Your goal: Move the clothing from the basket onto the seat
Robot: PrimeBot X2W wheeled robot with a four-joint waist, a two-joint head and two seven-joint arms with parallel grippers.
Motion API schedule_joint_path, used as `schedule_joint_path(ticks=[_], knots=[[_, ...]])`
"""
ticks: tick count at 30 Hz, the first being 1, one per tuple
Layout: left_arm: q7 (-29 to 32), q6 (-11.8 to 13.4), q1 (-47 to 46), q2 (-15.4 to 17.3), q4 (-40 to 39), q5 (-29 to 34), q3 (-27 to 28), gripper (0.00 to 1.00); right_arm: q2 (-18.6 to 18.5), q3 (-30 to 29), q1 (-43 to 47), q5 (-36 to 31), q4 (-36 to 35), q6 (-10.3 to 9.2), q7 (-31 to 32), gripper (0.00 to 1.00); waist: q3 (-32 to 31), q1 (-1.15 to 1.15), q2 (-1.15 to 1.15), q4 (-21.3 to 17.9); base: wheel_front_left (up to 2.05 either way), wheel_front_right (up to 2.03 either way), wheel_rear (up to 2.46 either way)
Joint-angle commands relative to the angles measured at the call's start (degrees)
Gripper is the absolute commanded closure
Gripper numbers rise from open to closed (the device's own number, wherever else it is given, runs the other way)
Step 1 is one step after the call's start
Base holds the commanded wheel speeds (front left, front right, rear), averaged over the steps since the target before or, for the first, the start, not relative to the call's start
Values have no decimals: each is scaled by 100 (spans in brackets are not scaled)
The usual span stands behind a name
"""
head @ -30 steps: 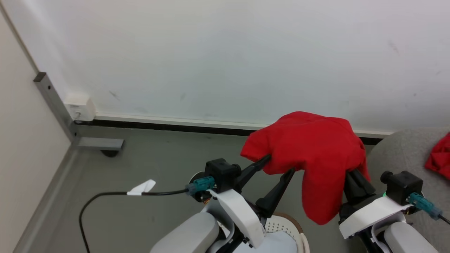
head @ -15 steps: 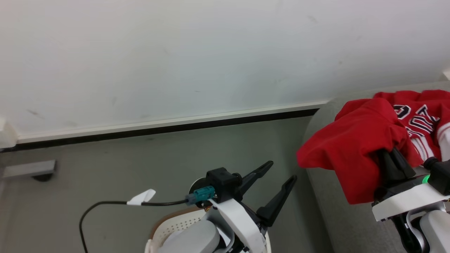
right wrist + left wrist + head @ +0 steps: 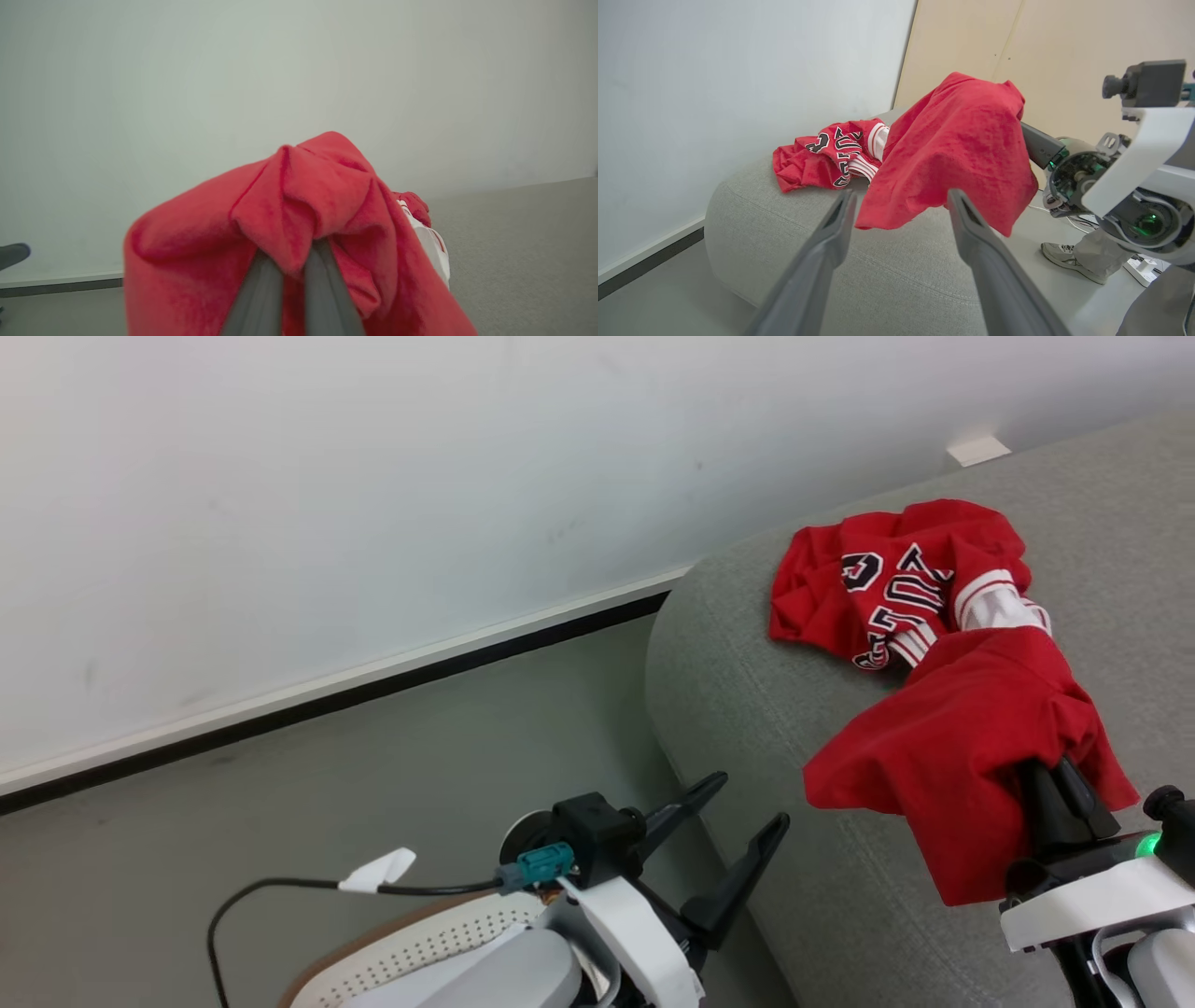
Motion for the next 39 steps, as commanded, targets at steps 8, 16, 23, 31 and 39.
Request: schedule_joint_path(ticks=[8,16,23,31,39], knots=[[-13,-25,36,-23,47,256,132,0,-33,-83,-19,-11,-98,-13,-1,100,157,0,0,-284,0,0,0],[-13,-49,-236,17,67,610,150,0,-255,-391,-442,53,-96,-13,0,100,531,0,0,-139,0,0,0],[-12,-55,-586,93,110,828,149,0,-627,-906,-1223,17,173,-13,-1,100,1139,0,0,104,0,0,0],[81,-67,-1021,209,83,917,120,0,-1257,-1236,-2359,350,864,-13,7,100,2019,0,0,494,0,0,0],[196,-53,-1273,327,59,1011,85,0,-1441,-1203,-3533,134,2669,-13,335,100,2578,0,0,779,0,0,0]])
